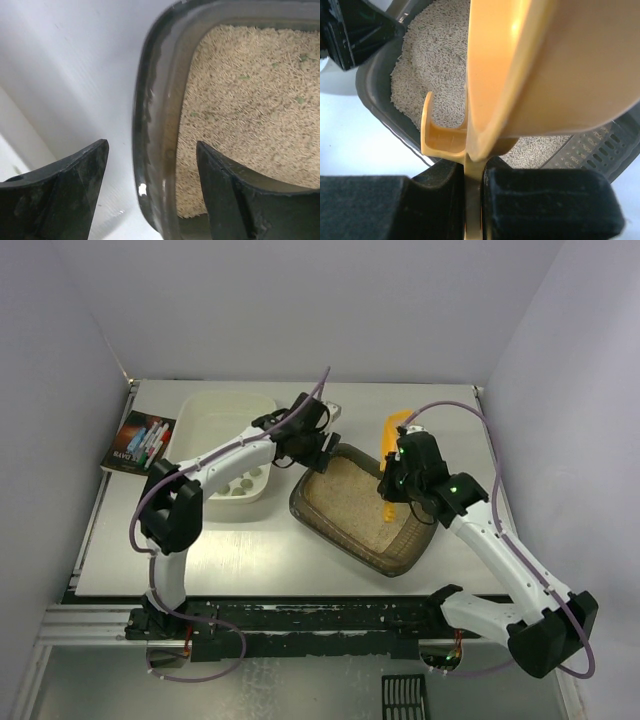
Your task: Clean the litter box
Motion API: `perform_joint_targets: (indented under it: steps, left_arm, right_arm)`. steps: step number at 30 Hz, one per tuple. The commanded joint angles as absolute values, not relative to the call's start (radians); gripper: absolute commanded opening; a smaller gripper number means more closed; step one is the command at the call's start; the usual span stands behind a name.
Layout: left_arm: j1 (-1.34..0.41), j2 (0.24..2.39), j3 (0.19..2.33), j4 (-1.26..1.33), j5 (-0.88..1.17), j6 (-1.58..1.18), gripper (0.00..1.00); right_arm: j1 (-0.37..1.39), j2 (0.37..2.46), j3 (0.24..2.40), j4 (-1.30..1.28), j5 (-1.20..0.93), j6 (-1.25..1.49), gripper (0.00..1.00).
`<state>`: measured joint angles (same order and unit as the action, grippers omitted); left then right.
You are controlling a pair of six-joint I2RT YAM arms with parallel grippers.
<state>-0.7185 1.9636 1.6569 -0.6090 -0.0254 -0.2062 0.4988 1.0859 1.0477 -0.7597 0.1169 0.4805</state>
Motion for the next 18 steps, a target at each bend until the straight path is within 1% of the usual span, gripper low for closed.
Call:
perform_joint_targets:
  steps: [1,5,6,10,14,18]
  left_arm:
    - [-0.718,1.981,1.709,-0.516,-0.119,-0.021,0.77]
    - [-0.718,2.053,1.806,-0.588,-0.124,0.135,0.67]
    - [-0.717,2.078,1.843,-0.627,-0.117,0.155,0.67]
    - [-0.718,2.159,1.955,-0.764,-0.07,0.18,0.71]
    - [-0.718,2.169,1.95,-0.777,-0.03,0.197,0.72]
    - [-0.719,2.177,2.002,-0.86,0.056,0.239,0.73]
  right_arm:
    - [0.499,1.034,1.009,-0.681,0.092,0.505,0.0]
    - [0.499,1.021,0.95,-0.649,0.075,0.518,0.0]
    - [0.499,1.019,0.944,-0.645,0.074,0.515,0.0]
    - [0.468,1.011,0.941,-0.636,0.072,0.503,0.0]
    - [0.455,1.014,0.941,-0.634,0.074,0.492,0.0]
    - [0.445,1.01,0.943,-0.637,0.074,0.48,0.0]
